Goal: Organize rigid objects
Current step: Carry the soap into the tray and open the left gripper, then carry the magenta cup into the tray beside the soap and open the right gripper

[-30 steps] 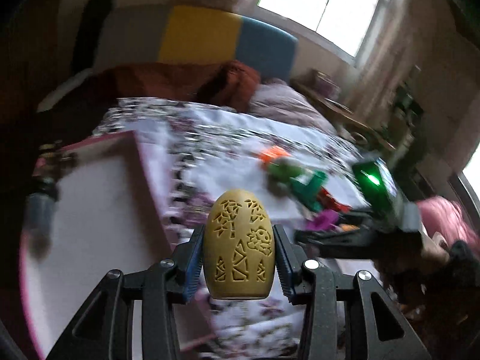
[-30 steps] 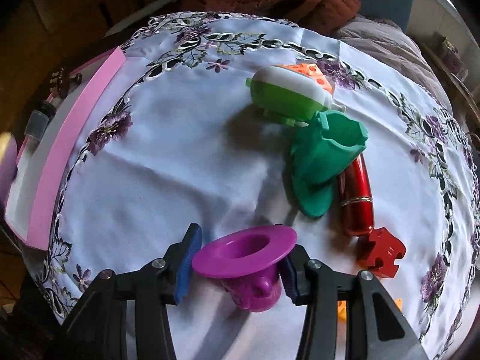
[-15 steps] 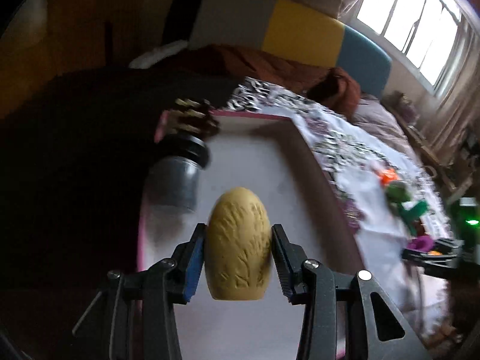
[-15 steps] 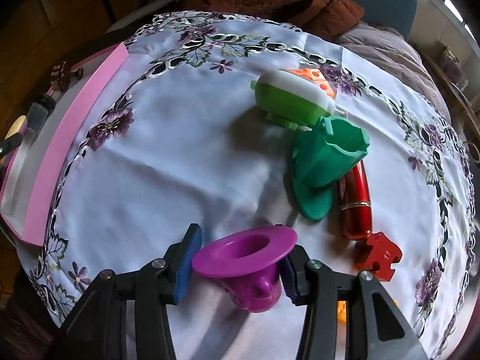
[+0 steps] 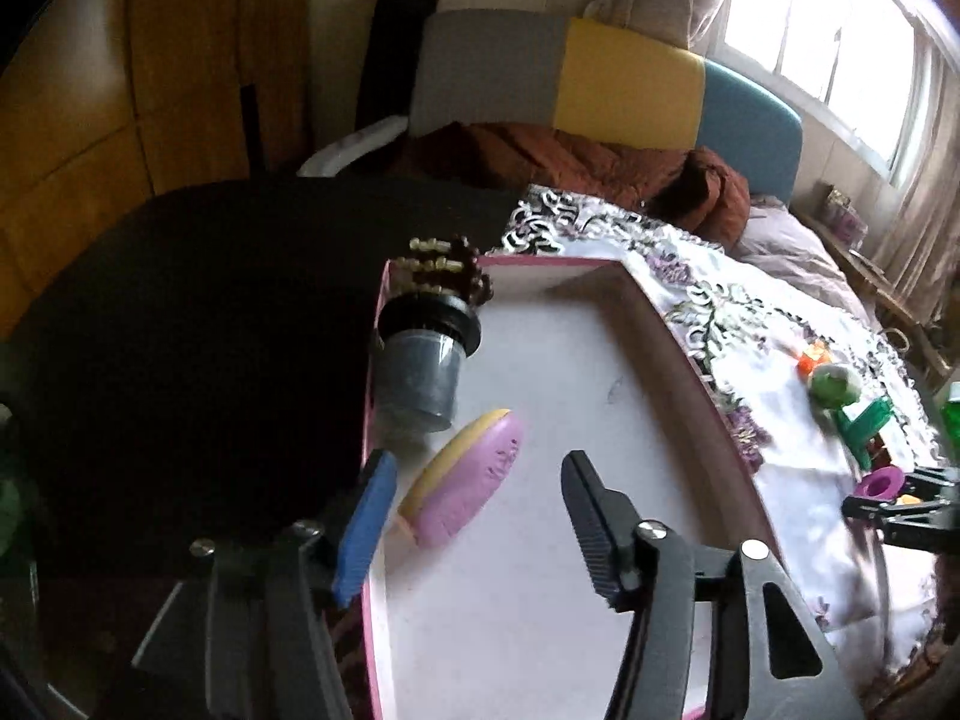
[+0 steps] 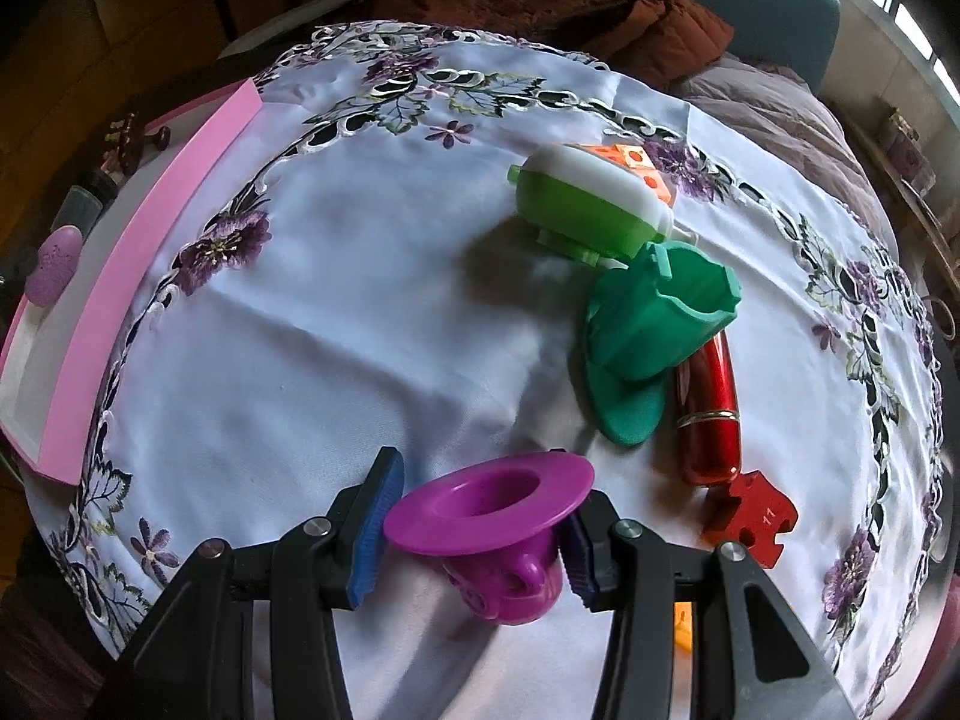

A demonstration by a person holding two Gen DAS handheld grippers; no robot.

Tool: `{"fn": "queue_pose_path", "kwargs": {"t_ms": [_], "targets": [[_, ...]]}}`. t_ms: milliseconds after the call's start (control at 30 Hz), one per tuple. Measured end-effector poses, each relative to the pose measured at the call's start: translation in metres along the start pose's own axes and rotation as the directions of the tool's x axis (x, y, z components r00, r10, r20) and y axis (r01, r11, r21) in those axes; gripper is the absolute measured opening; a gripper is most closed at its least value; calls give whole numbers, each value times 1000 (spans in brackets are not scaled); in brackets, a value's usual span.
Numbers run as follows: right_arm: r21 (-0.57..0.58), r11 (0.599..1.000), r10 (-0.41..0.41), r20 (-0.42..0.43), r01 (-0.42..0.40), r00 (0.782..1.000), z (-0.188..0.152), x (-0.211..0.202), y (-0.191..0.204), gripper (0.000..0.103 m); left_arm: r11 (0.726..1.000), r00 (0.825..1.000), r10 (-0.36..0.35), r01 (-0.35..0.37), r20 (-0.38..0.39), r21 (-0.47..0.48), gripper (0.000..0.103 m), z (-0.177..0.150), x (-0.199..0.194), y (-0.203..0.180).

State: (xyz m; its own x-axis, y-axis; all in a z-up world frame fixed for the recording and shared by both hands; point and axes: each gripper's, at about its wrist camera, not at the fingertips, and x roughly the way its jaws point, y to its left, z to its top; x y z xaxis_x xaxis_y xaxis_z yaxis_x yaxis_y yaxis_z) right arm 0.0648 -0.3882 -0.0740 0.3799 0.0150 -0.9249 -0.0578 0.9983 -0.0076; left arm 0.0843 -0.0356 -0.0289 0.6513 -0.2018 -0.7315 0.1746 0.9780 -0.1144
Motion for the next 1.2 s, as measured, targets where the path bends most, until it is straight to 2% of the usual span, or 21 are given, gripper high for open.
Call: {"fn": "queue_pose_path", "kwargs": {"t_ms": [133, 633, 833, 1067, 1200], "targets": [[-10, 1000, -10, 3, 10, 1000, 0, -1, 2, 48, 1000, 1000, -4, 4, 28, 9, 59, 1, -12, -3], [-1, 1000, 4, 6, -4, 1000, 2, -3, 1, 47, 999, 999, -17, 15, 47, 40, 60, -6, -34, -7], [27, 1000, 14, 14, -14, 1000, 2, -5, -3, 47, 1000, 999, 1, -1, 42, -3, 60, -8, -35, 11], [106, 992, 54, 102, -64, 993, 8, -30, -7, 47, 998, 998, 47, -45, 48, -43, 60, -13, -39, 43], [79, 987, 125, 195, -142, 973, 20, -60, 20, 47, 993, 996, 79, -75, 34, -94, 60, -17, -36, 65]]}}
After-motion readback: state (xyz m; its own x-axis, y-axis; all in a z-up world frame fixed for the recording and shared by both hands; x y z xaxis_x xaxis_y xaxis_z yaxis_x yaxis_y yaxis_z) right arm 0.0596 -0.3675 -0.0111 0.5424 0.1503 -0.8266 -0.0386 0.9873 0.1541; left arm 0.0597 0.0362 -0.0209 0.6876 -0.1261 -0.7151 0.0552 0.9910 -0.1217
